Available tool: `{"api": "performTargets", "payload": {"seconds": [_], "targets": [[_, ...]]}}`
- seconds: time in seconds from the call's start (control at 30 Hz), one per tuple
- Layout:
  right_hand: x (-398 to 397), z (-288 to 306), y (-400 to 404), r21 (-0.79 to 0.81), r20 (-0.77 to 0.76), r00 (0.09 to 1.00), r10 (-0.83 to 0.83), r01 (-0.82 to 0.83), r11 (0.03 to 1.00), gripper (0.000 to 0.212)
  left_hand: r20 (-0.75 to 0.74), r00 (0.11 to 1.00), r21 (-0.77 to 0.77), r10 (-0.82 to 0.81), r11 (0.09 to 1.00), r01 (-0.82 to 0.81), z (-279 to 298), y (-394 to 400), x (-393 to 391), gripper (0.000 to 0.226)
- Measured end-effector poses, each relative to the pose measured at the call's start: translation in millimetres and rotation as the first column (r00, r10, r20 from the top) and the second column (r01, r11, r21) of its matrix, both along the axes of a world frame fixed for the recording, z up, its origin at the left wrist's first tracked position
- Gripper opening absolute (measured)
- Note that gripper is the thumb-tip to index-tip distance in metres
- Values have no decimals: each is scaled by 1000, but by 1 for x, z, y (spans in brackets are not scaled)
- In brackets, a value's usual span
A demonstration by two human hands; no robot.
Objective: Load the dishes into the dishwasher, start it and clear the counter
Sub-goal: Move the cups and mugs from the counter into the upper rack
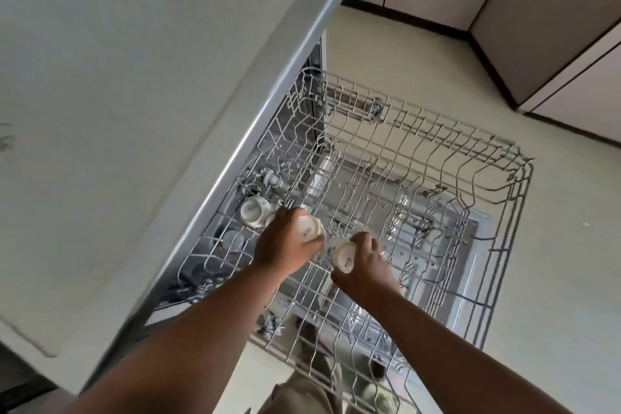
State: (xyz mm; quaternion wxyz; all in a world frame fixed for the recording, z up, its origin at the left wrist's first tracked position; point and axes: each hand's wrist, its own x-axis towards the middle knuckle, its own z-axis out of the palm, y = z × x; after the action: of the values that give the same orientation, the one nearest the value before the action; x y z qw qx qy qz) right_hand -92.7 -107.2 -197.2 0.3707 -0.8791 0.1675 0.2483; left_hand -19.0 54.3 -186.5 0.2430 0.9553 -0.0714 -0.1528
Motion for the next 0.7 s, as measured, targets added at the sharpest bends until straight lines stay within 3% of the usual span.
{"api": "performTargets", "payload": {"seconds": [0.1, 0.2, 0.37, 0.7], "targets": [[10, -2, 4, -7, 4, 999, 32, -32, 999, 66, 51, 999, -40, 0, 999, 2, 1, 15, 3, 60], [18, -4, 8, -65, -23, 996, 91, -93, 994, 70, 8, 996, -13, -92, 996, 92, -3, 24, 5, 61], [11, -11, 6, -105, -88, 995, 44, -53, 993, 66, -34, 983, 18, -181, 983, 182, -12, 12, 2, 63], [15, -19, 8, -108, -65, 991, 121, -127, 986, 73, -42, 980, 200, -194, 959, 199, -32, -2, 0, 60]]}}
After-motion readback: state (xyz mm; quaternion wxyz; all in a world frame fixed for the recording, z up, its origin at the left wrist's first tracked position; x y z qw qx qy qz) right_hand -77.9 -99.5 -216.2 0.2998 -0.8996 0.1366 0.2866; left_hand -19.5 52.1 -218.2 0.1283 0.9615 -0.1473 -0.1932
